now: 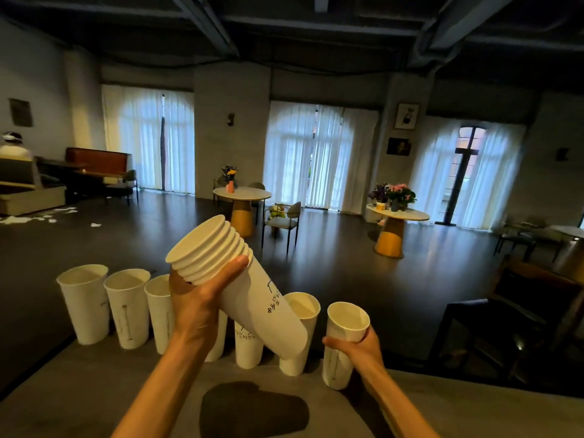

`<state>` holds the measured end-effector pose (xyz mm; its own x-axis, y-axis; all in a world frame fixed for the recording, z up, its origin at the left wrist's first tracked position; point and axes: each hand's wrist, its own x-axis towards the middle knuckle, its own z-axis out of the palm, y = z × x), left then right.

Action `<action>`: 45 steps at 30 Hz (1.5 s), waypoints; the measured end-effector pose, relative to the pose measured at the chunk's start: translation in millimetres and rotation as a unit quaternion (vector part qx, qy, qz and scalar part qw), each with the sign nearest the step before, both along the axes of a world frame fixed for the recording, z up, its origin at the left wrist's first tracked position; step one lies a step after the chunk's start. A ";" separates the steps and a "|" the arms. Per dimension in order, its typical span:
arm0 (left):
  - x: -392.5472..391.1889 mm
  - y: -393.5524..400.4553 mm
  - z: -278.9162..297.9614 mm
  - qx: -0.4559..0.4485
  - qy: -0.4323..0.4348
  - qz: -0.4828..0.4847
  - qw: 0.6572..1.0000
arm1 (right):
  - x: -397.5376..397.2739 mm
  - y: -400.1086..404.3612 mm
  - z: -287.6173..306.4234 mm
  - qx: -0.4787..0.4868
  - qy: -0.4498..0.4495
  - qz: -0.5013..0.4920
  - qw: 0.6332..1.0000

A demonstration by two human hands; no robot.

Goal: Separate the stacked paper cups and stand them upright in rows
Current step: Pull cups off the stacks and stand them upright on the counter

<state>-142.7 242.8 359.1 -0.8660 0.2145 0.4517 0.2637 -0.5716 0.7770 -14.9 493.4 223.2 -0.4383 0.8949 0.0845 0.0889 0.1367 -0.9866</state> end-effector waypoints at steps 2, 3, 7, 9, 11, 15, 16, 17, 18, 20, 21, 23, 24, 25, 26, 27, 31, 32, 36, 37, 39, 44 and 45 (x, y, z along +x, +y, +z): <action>0.4 3.5 0.8 -0.003 0.006 0.009 1.000 | -5.9 6.8 -3.2 0.001 0.000 0.011 1.000; -0.1 5.5 -0.1 -0.007 0.008 0.012 1.000 | -8.9 9.3 -4.7 0.001 0.001 0.020 1.000; -0.8 10.4 -1.4 -0.019 0.012 0.012 1.000 | -15.3 16.1 -5.9 0.011 -0.001 0.028 1.000; 0.5 13.2 -1.6 -0.026 0.016 0.010 0.999 | -15.4 16.8 -6.4 0.014 -0.002 0.031 0.999; 3.3 18.3 -1.5 -0.031 0.017 0.005 0.999 | -12.1 16.8 -9.1 0.010 -0.003 0.034 0.999; 6.5 31.8 -3.7 -0.052 0.012 -0.010 0.999 | -2.2 14.7 -13.9 0.006 -0.007 0.060 0.998; 7.6 35.0 -4.4 -0.060 0.010 -0.019 0.998 | 1.1 14.3 -14.8 0.005 -0.011 0.069 0.998; 9.0 38.2 -5.2 -0.069 0.008 -0.027 0.997 | 5.1 13.8 -15.2 0.008 -0.015 0.084 0.996; 11.5 41.1 -5.6 -0.078 0.009 -0.035 0.996 | 10.6 12.9 -14.3 0.012 -0.025 0.103 0.994; 18.0 46.5 -6.8 -0.097 0.012 -0.052 0.994 | 26.6 11.3 -9.6 0.024 -0.045 0.142 0.989; 21.5 49.4 -7.6 -0.104 0.014 -0.061 0.993 | 35.4 12.8 -7.6 0.028 -0.050 0.156 0.986; 30.3 56.1 -7.6 -0.118 0.012 -0.088 0.989 | 56.4 17.2 -0.5 0.041 -0.053 0.167 0.984; 34.8 59.8 -7.8 -0.125 0.009 -0.106 0.986 | 66.6 17.8 5.6 0.052 -0.047 0.165 0.984; 44.1 65.1 -7.2 -0.128 0.006 -0.128 0.983 | 81.2 17.7 15.6 0.067 -0.033 0.162 0.984; 51.8 71.1 -7.2 -0.130 0.006 -0.149 0.980 | 91.8 16.4 26.2 0.077 -0.011 0.164 0.983; 59.6 77.3 -7.2 -0.131 0.009 -0.167 0.977 | 100.4 14.5 37.1 0.084 0.018 0.171 0.982; 116.5 110.4 -3.1 -0.152 0.043 -0.241 0.958 | 144.6 0.7 83.1 0.056 0.098 0.228 0.967; 128.9 118.6 -3.5 -0.157 0.053 -0.255 0.953 | 151.8 -5.4 91.1 0.054 0.084 0.251 0.963; 169.1 142.9 -3.3 -0.179 0.095 -0.277 0.939 | 174.2 -21.7 92.2 0.093 -0.004 0.246 0.965; 174.3 146.2 -2.8 -0.183 0.108 -0.272 0.939 | 177.5 -22.2 87.8 0.092 -0.004 0.233 0.968; 184.4 150.5 -2.8 -0.188 0.123 -0.260 0.939 | 185.2 -21.0 81.8 0.091 -0.002 0.205 0.974; 195.2 159.8 2.2 -0.169 0.155 -0.208 0.951 | 189.4 -11.3 72.4 0.123 -0.004 0.154 0.980; 192.7 160.0 7.8 -0.153 0.154 -0.193 0.957 | 188.3 -9.4 68.4 0.134 -0.020 0.161 0.978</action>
<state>50.0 402.7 367.0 -0.5320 0.6542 0.5375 0.3222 -0.4306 0.8431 173.4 484.0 291.6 -0.7013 0.6577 0.2750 0.0358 0.4177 -0.9079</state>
